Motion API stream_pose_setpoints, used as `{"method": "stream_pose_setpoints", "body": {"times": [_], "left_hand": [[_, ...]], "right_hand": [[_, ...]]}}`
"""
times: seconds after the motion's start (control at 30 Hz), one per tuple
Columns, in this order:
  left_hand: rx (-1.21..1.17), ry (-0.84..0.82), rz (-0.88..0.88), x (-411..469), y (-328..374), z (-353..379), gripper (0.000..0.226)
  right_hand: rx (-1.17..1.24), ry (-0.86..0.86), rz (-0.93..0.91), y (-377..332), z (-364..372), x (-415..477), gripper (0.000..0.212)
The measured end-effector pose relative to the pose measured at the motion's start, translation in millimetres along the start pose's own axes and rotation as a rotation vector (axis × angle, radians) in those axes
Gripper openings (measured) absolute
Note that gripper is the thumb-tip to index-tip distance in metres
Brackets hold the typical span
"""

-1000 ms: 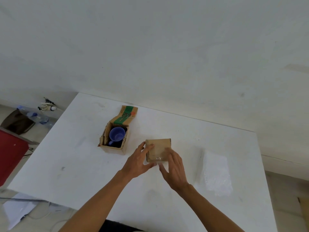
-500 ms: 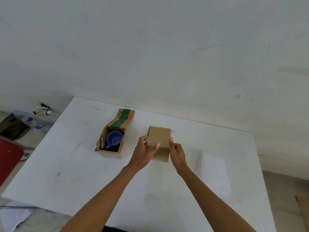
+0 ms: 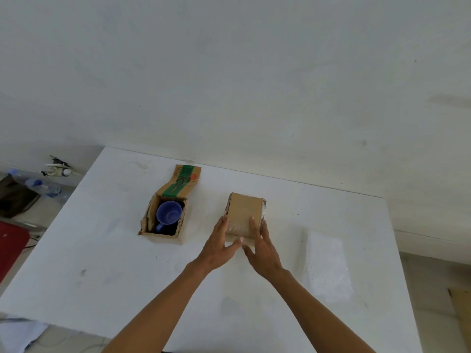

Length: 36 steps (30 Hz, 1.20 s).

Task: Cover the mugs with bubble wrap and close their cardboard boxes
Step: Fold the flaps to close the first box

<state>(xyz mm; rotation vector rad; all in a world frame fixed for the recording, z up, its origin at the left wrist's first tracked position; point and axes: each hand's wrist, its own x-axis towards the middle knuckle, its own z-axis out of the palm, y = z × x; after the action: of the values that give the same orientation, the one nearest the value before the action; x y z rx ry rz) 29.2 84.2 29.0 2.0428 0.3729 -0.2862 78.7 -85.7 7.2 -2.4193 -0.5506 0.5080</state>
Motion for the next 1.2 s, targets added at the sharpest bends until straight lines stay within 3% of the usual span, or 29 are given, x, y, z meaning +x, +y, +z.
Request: {"method": "stream_pose_setpoints", "body": {"times": [0.17,0.3,0.37,0.5,0.63,0.8,0.9,1.03,1.1,1.2], "left_hand": [[0.086,-0.019,0.085,18.0,13.8,-14.5,0.083],[0.539,0.353,0.219,5.5,-4.2,-46.9,0.078],[0.666,0.463,0.097,-2.4,-23.3,-61.2,0.086],[0.639,0.473,-0.193,-19.8,-57.0,-70.6,0.096],[0.69,0.398,-0.186,-32.9,-70.3,-68.9,0.081],[0.701,0.386,-0.116,-38.8,-65.5,-55.9,0.096],[0.732,0.398,-0.071,-41.5,-62.5,-51.4,0.095],[0.768,0.372,0.08,-44.9,-52.2,-31.3,0.086],[0.729,0.332,0.144,-48.1,-46.2,-12.9,0.083],[0.687,0.238,0.202,-52.2,-39.0,14.1,0.081]], "right_hand": [[-0.147,-0.004,0.05,3.3,-21.9,22.0,0.092],[-0.201,0.144,0.036,-15.9,-20.0,11.5,0.084],[-0.215,0.196,-0.068,-27.0,-10.5,1.8,0.078],[-0.217,0.181,-0.27,-47.3,13.5,-11.1,0.064],[-0.188,0.153,-0.288,-56.5,29.2,-13.9,0.056],[-0.154,0.213,-0.066,-18.2,16.8,-18.6,0.052],[-0.157,0.38,0.024,9.7,-1.4,-30.5,0.045],[-0.154,0.53,0.445,60.8,-29.7,-50.3,0.039],[-0.143,0.492,0.658,84.0,-41.0,-63.3,0.05],[-0.019,0.437,0.87,105.4,-48.4,-81.3,0.085]]}}
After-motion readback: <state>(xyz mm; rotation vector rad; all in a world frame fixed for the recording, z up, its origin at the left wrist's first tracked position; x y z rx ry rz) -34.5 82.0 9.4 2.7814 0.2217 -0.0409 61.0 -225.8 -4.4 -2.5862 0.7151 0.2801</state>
